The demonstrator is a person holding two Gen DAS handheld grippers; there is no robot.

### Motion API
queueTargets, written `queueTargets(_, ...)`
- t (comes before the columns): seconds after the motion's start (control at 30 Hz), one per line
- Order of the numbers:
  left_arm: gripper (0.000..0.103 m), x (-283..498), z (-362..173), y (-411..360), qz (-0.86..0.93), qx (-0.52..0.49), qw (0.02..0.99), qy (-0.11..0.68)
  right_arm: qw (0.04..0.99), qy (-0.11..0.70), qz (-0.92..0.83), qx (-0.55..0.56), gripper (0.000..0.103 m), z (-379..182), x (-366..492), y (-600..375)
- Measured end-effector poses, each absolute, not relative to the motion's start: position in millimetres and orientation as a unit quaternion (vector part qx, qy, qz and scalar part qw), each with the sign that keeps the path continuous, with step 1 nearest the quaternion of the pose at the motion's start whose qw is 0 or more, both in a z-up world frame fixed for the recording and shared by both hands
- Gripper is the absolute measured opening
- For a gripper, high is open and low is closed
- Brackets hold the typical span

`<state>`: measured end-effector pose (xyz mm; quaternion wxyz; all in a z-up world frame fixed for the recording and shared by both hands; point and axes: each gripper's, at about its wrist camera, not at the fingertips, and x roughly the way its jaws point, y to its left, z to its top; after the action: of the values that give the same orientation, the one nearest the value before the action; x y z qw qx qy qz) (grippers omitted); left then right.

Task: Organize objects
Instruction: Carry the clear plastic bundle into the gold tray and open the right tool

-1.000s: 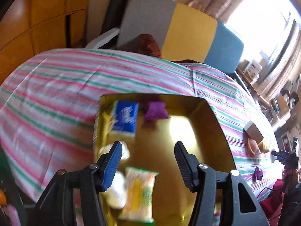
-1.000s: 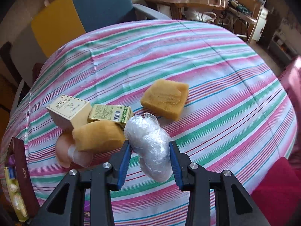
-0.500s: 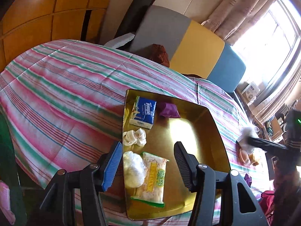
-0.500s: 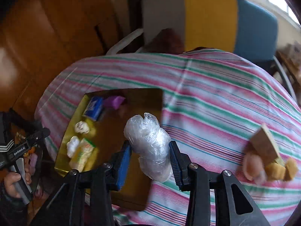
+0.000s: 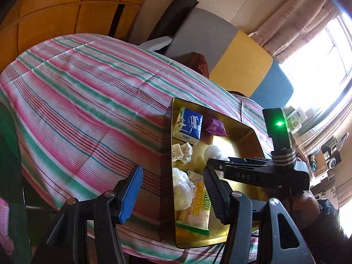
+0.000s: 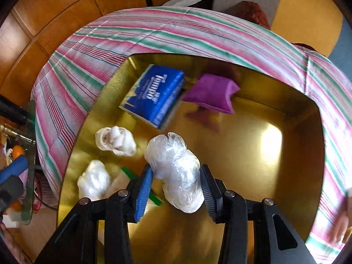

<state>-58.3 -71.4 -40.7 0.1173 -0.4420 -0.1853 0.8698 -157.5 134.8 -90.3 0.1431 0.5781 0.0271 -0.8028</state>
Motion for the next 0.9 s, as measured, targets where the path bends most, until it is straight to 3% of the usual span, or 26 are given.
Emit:
queueTargets(0.2, 0.057, -57, -41, -69, 0.872, -0.442, 0.117, -0.177, 0.167, -0.013, -0.812, 0.559, 0.066, -83, -146, 142)
queueTargets(0.53, 0.057, -51, -19, -22, 0.882, -0.433, 0.147, -0.113, 0.143, -0.031, -0.861, 0.488, 0.080, -38, -91, 204)
queueTargets(0.9, 0.057, -38, -1, 70, 0.874, -0.431, 0.222, -0.023, 0.033, -0.094, -0.883, 0.458, 0.083, -22, -22, 342)
